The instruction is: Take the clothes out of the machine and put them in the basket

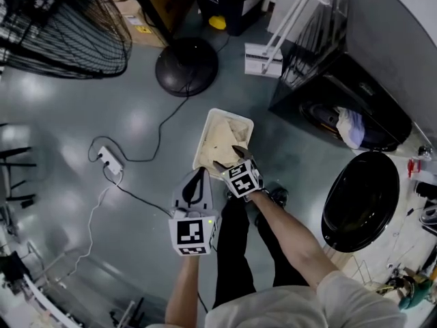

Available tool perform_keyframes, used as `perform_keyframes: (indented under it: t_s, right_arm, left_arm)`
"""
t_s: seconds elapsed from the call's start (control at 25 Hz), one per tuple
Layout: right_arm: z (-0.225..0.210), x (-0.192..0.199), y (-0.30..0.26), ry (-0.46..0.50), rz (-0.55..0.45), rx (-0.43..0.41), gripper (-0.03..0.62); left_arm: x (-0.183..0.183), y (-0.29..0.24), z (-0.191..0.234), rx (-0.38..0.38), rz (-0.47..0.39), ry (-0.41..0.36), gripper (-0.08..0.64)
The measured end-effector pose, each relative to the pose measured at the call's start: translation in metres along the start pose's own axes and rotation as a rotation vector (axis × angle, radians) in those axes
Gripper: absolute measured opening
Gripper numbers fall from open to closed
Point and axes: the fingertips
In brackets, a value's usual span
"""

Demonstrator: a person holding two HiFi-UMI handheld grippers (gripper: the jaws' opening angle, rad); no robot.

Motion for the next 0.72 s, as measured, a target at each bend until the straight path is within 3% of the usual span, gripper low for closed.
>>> perform_keyframes:
  t_s: [0.16, 0.44, 0.56, 0.72]
  right_arm:
    - [0.003, -0.006, 0.008, -0.011, -0.026, -0.019, 0.347]
    - [-0.011, -0.013, 0.035, -0.009, -0.081, 0.05, 0.074]
    - [-0.018, -0.015, 0.049, -0.012, -0.107, 0.064, 0.029]
    - [-0.027, -0.021, 0.067, -0.037, -0.155, 0.079, 0.025]
  left_arm:
    - [-0.003, -0.002, -0.002, 0.002, -0.007, -0.021, 0.018]
    - [-0.005, -0.011, -0.002, -0.008, -0.005, -0.025, 0.018]
    - [-0.003, -0.016, -0.006, -0.008, 0.002, -0.032, 0.018]
    - [-0.008, -0.025, -0.022, 0.017, -0.002, -0.039, 0.018]
Point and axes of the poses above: the fingertips, and each gripper's own axes: y backward along the fingers, z to its left, x out of its underside, and after that the axes turned 11 degrees about -x, right-handed
